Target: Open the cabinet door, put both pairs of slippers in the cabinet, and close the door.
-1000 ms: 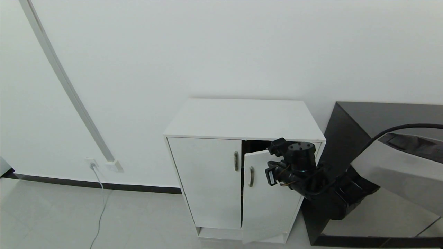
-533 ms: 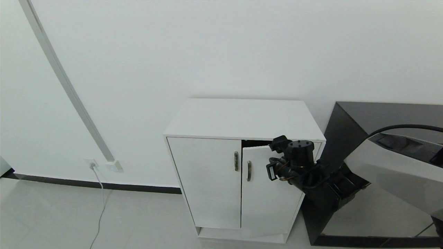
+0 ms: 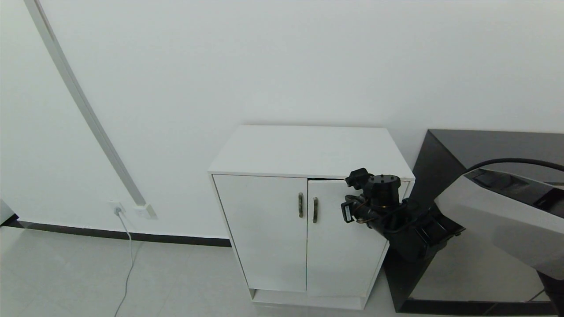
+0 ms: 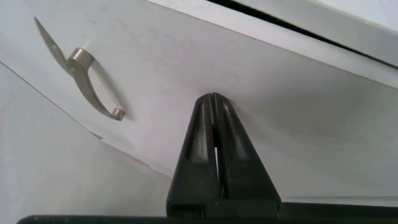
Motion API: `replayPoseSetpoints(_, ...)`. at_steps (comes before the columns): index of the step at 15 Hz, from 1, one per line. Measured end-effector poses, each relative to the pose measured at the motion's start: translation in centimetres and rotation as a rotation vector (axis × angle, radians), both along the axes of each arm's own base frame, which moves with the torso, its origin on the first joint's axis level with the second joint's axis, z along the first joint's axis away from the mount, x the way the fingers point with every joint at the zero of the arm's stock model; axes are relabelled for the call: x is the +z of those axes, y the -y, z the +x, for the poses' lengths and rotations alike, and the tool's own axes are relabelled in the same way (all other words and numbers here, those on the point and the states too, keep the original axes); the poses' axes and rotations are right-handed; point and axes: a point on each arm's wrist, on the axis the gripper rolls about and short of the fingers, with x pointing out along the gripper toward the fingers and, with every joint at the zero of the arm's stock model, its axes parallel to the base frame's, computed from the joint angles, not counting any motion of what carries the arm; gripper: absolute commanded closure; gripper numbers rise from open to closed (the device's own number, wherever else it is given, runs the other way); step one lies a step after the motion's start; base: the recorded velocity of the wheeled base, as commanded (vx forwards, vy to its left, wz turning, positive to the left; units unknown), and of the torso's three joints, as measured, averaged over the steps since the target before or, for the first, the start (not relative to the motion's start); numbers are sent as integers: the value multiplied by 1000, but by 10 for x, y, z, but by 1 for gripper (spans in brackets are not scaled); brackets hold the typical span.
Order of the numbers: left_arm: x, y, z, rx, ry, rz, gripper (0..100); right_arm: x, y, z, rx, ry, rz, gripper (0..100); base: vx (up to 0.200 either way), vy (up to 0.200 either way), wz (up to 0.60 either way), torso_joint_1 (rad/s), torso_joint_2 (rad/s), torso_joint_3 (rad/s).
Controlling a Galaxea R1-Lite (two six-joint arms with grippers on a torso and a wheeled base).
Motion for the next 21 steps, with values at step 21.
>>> replayPoseSetpoints(21,0,0,0,0,0,0,100,3,12,5,-28,0,0,100,0,0,0,0,0,0)
